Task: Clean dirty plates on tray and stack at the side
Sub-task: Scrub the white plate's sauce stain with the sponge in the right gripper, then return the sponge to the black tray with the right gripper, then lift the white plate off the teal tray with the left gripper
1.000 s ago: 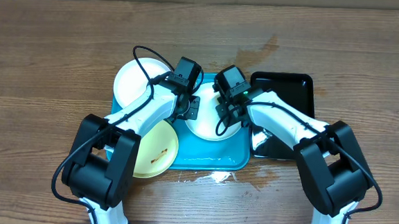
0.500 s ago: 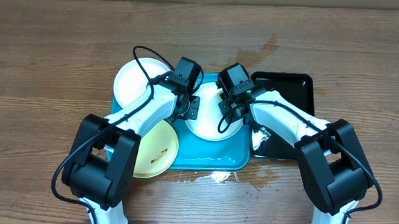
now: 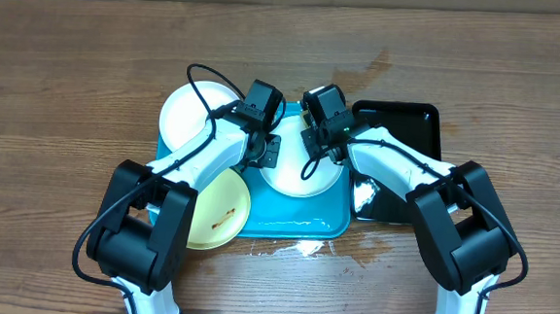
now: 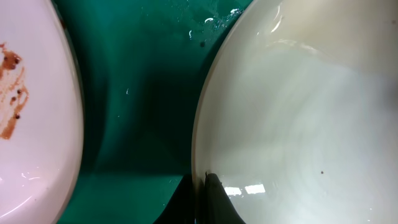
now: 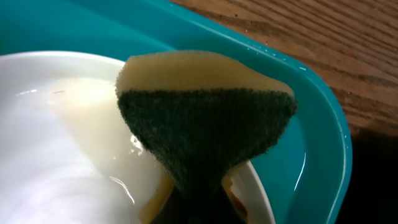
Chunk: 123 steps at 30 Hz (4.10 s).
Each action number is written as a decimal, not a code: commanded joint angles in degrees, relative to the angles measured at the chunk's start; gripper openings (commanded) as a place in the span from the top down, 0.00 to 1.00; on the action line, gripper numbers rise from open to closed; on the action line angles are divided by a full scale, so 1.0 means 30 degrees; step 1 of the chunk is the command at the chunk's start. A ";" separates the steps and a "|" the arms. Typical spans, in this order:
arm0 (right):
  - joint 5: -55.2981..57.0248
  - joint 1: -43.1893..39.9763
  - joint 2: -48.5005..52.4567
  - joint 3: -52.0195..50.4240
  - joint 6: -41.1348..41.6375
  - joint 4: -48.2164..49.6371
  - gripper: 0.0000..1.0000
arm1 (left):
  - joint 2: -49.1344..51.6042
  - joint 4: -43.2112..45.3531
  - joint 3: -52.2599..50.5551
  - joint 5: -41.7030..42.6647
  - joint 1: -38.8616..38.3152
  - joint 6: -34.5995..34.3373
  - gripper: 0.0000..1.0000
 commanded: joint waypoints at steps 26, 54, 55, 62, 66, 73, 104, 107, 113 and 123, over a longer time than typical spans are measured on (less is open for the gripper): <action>-0.5071 -0.4116 -0.6331 0.1173 0.3526 -0.1865 0.96 | 0.0794 -0.0291 -0.0415 0.0342 -0.0138 0.1027 0.96; -0.3993 -0.8531 -0.4269 0.0568 0.3861 -1.1446 0.71 | 0.0780 -0.6142 0.5479 0.1989 -0.0138 0.0823 0.96; -0.3993 -0.8531 -0.4175 0.0525 0.3861 -1.1278 0.67 | 0.0780 -0.6222 0.5552 0.1989 -0.0138 0.0823 0.96; -0.3985 -0.8539 -0.4131 0.0452 0.3861 -1.1052 0.43 | 0.0780 -0.6805 0.5632 0.3096 0.0321 0.0903 0.96; -0.3993 -0.8531 -0.4131 0.0452 0.3861 -1.1060 0.22 | 0.0780 -0.6754 0.5632 0.5078 0.1275 0.1224 0.96; -0.3993 -0.8531 -0.4131 0.0452 0.3861 -1.1045 0.00 | 0.0780 -0.6615 0.5865 0.9049 0.3126 0.1763 0.96; -0.5923 -1.4600 -0.4131 0.2535 0.4437 -1.1919 0.00 | 0.0780 -0.7286 1.0703 0.6076 -0.0175 -0.0554 0.96; -0.5923 -1.4790 -0.4131 0.2535 0.4437 -1.1912 0.00 | 0.0780 -0.6841 1.0761 0.4983 -0.0612 -0.0619 0.96; -0.5923 -1.4783 -0.4131 0.2535 0.4430 -1.1919 0.00 | 0.0780 -0.6164 1.0761 0.1989 -0.1756 -0.0612 0.96; -0.5923 -1.4783 -0.4131 0.2535 0.4430 -1.1919 0.00 | 0.0780 -0.4466 1.0761 -0.2142 -0.3861 -0.0597 0.96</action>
